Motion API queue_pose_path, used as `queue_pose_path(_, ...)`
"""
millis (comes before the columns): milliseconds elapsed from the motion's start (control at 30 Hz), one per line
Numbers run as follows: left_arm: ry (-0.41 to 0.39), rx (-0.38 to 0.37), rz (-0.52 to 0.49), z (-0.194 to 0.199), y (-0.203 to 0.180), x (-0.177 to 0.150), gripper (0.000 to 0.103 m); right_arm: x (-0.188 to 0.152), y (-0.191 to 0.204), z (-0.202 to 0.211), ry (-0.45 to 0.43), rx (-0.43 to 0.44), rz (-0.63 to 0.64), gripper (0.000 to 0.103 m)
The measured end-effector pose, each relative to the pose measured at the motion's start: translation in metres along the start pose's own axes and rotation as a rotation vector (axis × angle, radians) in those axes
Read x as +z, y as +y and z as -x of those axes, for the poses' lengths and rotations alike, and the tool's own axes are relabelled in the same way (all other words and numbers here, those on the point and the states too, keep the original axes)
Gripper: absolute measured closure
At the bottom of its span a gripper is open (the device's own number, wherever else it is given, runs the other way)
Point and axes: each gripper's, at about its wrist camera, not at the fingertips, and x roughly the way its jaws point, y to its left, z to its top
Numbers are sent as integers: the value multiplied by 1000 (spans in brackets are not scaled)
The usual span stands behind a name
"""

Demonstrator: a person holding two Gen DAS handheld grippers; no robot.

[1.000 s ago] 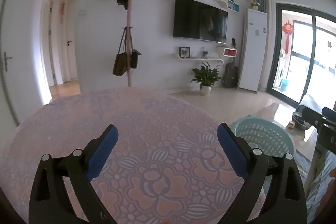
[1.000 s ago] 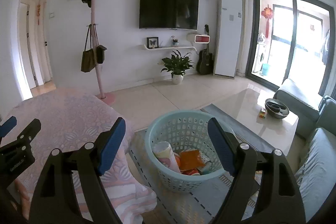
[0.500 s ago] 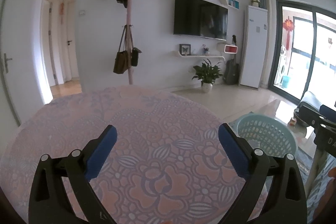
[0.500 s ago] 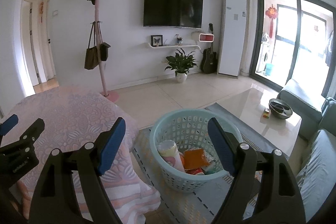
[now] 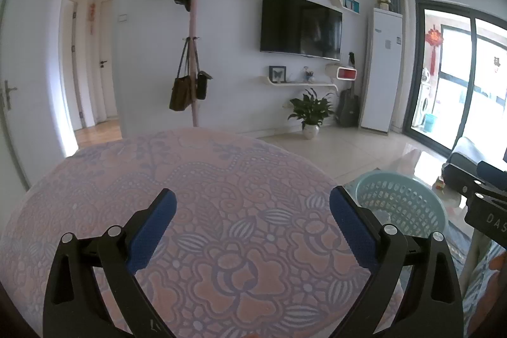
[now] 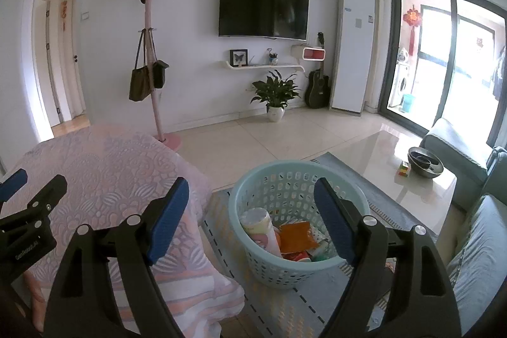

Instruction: Collect trash

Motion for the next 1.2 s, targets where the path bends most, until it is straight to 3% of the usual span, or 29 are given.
queue_pose_path(1200,-1,4,5,-1,1,-1,8,-3,5,-4,3,7,3,23)
